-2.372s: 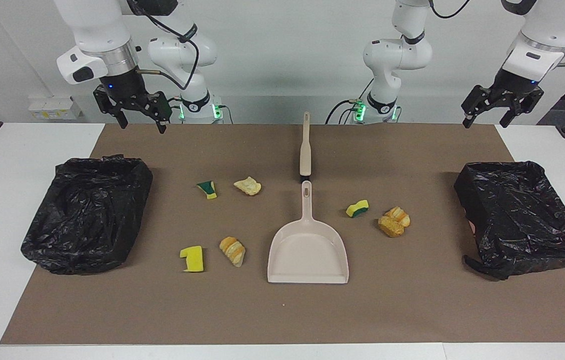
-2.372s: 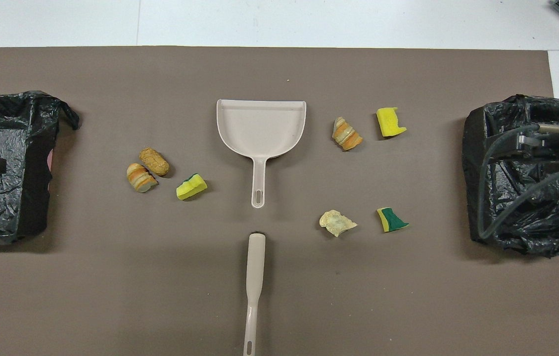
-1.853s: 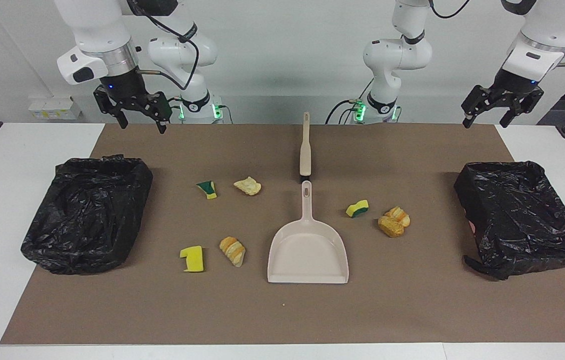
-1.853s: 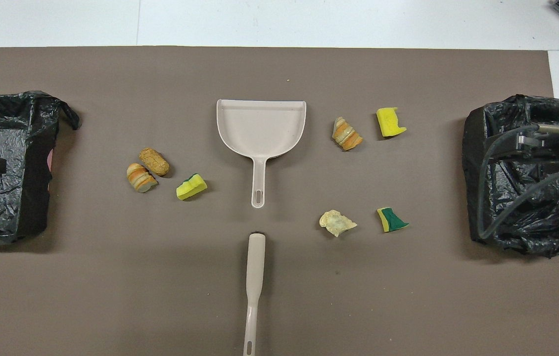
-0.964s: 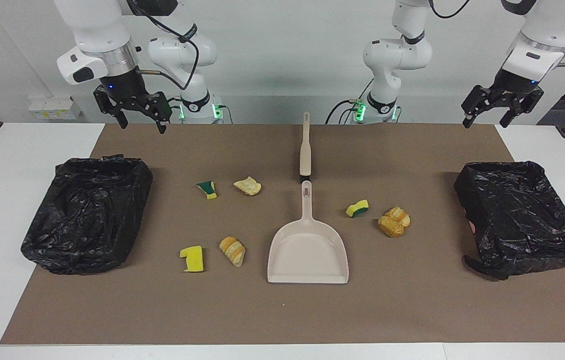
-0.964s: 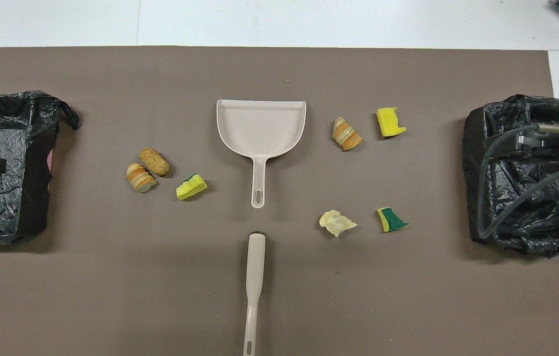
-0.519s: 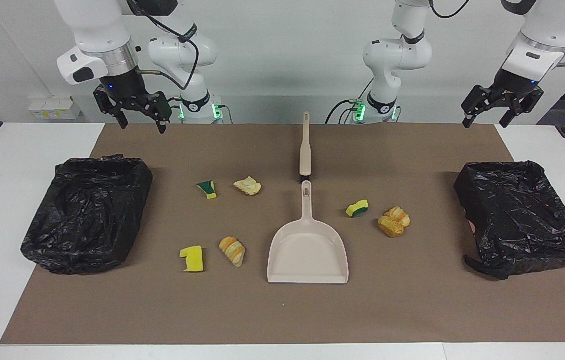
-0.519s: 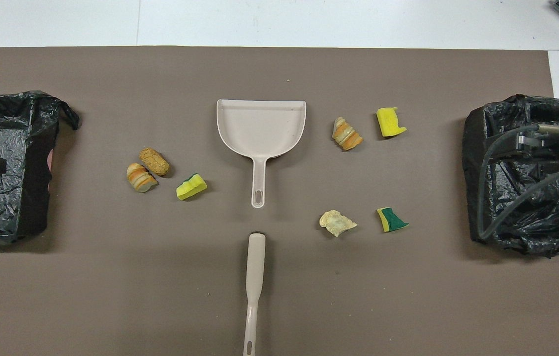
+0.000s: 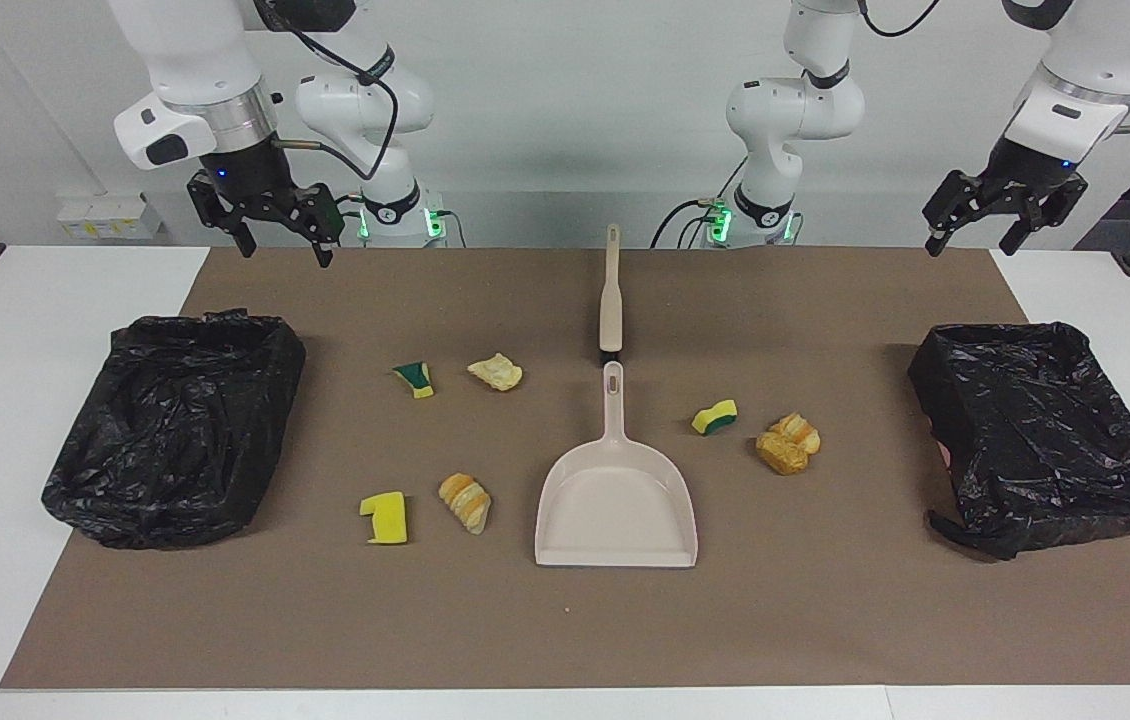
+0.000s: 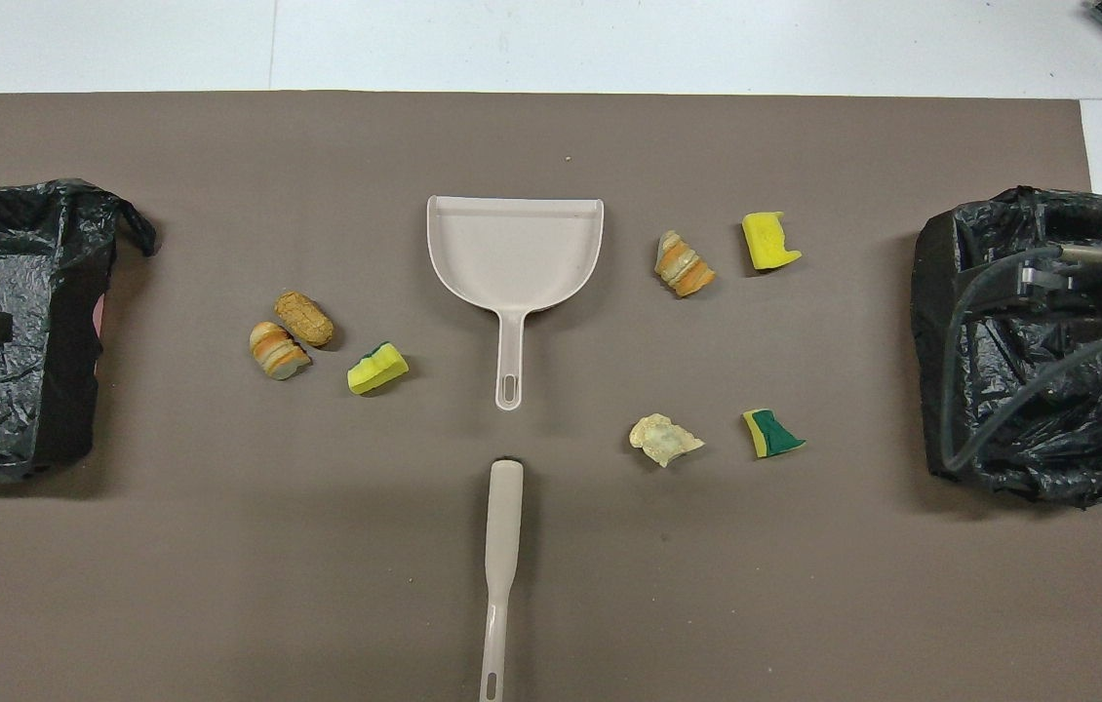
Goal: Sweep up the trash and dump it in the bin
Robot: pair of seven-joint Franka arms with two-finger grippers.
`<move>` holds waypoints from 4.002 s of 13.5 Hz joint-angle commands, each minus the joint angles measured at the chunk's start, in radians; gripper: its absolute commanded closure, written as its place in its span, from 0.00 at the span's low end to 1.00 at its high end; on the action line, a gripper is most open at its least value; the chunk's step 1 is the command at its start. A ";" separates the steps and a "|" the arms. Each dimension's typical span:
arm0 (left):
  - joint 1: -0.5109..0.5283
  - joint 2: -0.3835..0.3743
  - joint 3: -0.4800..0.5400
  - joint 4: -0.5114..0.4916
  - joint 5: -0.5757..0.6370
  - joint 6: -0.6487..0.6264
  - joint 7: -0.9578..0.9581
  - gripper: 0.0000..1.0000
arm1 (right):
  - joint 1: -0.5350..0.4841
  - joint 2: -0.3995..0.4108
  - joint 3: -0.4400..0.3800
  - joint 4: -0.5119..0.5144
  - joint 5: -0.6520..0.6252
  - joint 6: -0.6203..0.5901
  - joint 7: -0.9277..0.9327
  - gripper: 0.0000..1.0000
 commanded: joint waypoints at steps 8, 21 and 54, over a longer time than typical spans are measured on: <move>0.002 -0.011 -0.004 -0.003 0.013 -0.013 -0.009 0.00 | -0.008 -0.013 0.003 -0.014 0.008 -0.001 -0.020 0.00; 0.002 -0.011 -0.002 -0.003 0.013 -0.013 -0.009 0.00 | -0.019 -0.010 0.004 -0.010 0.008 0.011 0.006 0.00; 0.002 -0.011 -0.002 -0.003 0.013 -0.013 -0.009 0.00 | 0.499 0.685 -0.005 0.345 -0.104 0.395 0.475 0.00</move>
